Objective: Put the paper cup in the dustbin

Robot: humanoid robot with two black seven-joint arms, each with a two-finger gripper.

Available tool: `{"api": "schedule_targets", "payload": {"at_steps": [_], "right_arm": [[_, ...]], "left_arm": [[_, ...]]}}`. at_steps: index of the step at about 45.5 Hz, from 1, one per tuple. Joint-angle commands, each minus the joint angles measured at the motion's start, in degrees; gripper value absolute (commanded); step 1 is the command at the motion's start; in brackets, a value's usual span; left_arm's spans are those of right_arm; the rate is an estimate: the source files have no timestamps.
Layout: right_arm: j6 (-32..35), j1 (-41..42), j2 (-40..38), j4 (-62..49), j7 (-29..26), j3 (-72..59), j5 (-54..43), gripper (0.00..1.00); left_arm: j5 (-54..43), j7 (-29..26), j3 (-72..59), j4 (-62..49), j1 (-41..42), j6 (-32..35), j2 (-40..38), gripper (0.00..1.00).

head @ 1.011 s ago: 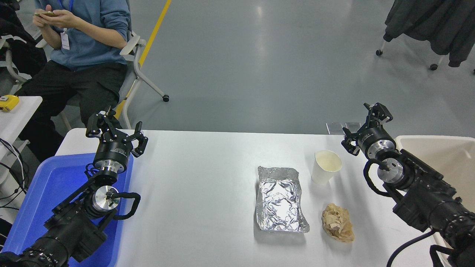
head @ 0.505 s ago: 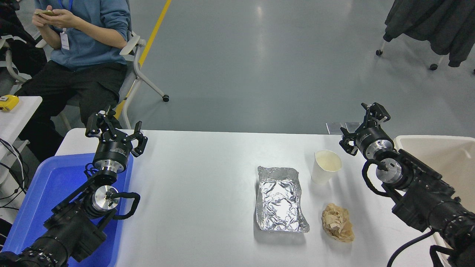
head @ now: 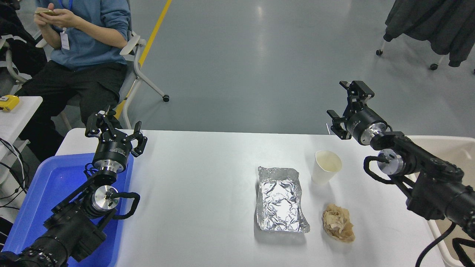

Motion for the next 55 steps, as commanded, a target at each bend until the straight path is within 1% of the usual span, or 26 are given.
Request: {"api": "schedule_targets", "payload": {"at_steps": [1,6,7,10,20,25,33,35,44,55], "right_arm": [[0.09,5.81,-3.3,1.57,4.3,-14.44,-15.89,0.98],[-1.58,6.43,-2.86,1.3,4.39,-20.15,-24.24,0.97],[-2.98,6.6,-2.95,1.39,4.39,-22.34,-27.74,0.97],[-4.92,7.04,-3.03,1.3,4.48,-25.6,-32.68,0.97],[-12.39,6.52,-4.26,1.04,6.67,-36.5,-43.24,0.97],[-16.52,6.43,-4.35,0.78,6.85,-40.99,-44.65,0.97],[-19.95,6.08,-4.18,-2.21,7.9,-46.0,-46.58,0.97],[-20.74,5.9,-3.83,-3.44,7.9,-46.96,-47.02,0.95],[-23.29,5.11,-2.33,-9.59,7.99,-48.64,-47.73,0.92],[-24.26,4.23,0.83,-12.49,8.52,-50.13,-47.73,0.89]], "left_arm": [[-0.01,0.0,0.0,0.01,0.02,0.03,0.02,1.0],[-0.01,0.0,0.0,0.01,0.02,0.03,0.02,1.0],[-0.01,0.0,0.0,0.01,0.02,0.03,0.02,1.0],[-0.01,0.0,0.0,0.01,0.02,0.03,0.02,1.0],[-0.01,0.0,0.0,0.01,0.02,0.03,0.02,1.0],[-0.01,0.0,0.0,0.01,0.02,0.03,0.02,1.0],[-0.01,0.0,0.0,0.01,0.02,0.03,0.02,1.0],[-0.01,0.0,0.0,0.01,0.02,-0.05,0.02,1.0],[-0.01,0.0,0.0,0.01,0.02,0.03,0.02,1.0],[-0.01,0.0,0.0,0.1,0.02,0.03,0.02,1.0]]}}
